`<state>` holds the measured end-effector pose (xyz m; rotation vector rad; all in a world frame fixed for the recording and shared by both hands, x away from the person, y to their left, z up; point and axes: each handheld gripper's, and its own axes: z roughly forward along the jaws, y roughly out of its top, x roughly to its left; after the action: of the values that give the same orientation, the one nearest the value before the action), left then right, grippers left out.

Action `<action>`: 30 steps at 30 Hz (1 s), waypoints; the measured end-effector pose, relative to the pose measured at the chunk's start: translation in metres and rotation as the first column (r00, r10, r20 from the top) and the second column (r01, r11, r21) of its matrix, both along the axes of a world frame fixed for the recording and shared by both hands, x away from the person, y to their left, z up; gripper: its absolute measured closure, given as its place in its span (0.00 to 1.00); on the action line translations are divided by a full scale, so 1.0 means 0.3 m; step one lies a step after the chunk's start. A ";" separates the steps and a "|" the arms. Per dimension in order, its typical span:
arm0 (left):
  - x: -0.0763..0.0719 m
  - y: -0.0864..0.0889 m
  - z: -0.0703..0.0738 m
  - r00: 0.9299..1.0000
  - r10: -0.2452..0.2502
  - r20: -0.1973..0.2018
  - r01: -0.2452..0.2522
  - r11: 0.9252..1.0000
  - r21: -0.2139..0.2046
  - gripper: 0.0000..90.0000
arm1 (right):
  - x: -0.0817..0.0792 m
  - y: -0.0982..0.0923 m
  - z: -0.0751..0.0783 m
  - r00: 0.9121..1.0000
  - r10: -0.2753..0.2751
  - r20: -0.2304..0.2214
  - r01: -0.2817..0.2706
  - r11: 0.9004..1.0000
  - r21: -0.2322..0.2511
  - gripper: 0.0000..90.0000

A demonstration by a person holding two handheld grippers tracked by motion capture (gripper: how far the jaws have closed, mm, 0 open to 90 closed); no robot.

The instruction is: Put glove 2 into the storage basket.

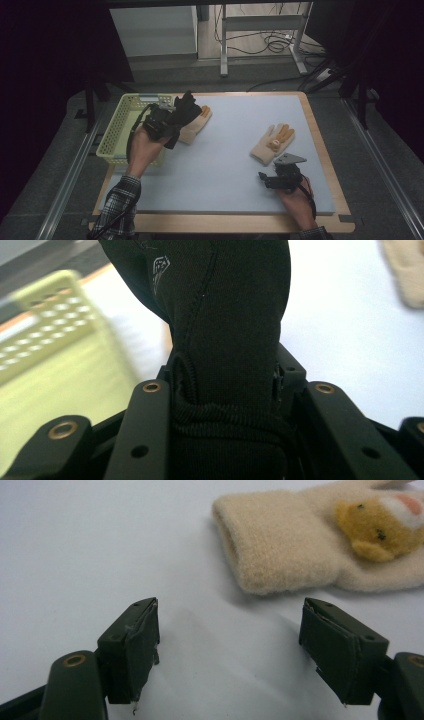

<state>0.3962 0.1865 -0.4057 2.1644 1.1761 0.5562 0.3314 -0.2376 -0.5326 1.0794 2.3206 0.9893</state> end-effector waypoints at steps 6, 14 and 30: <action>0.037 0.142 0.009 0.995 0.096 -0.002 -0.096 0.995 -0.013 0.68 | 0.000 0.000 0.000 1.000 0.000 0.000 0.000 1.000 0.000 0.26; 0.085 0.309 -0.037 0.976 0.214 -0.030 -0.214 0.977 -0.014 0.67 | 0.000 0.000 0.000 1.000 0.000 0.000 0.000 1.000 0.000 0.26; 0.167 0.458 -0.247 0.919 0.336 -0.207 -0.324 0.942 0.092 0.66 | 0.001 0.000 0.000 1.000 0.000 0.000 0.000 1.000 0.002 0.26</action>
<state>0.4462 0.3238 -0.4797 2.1270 1.6858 0.5030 0.3316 -0.2376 -0.5327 1.0802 2.3200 0.9920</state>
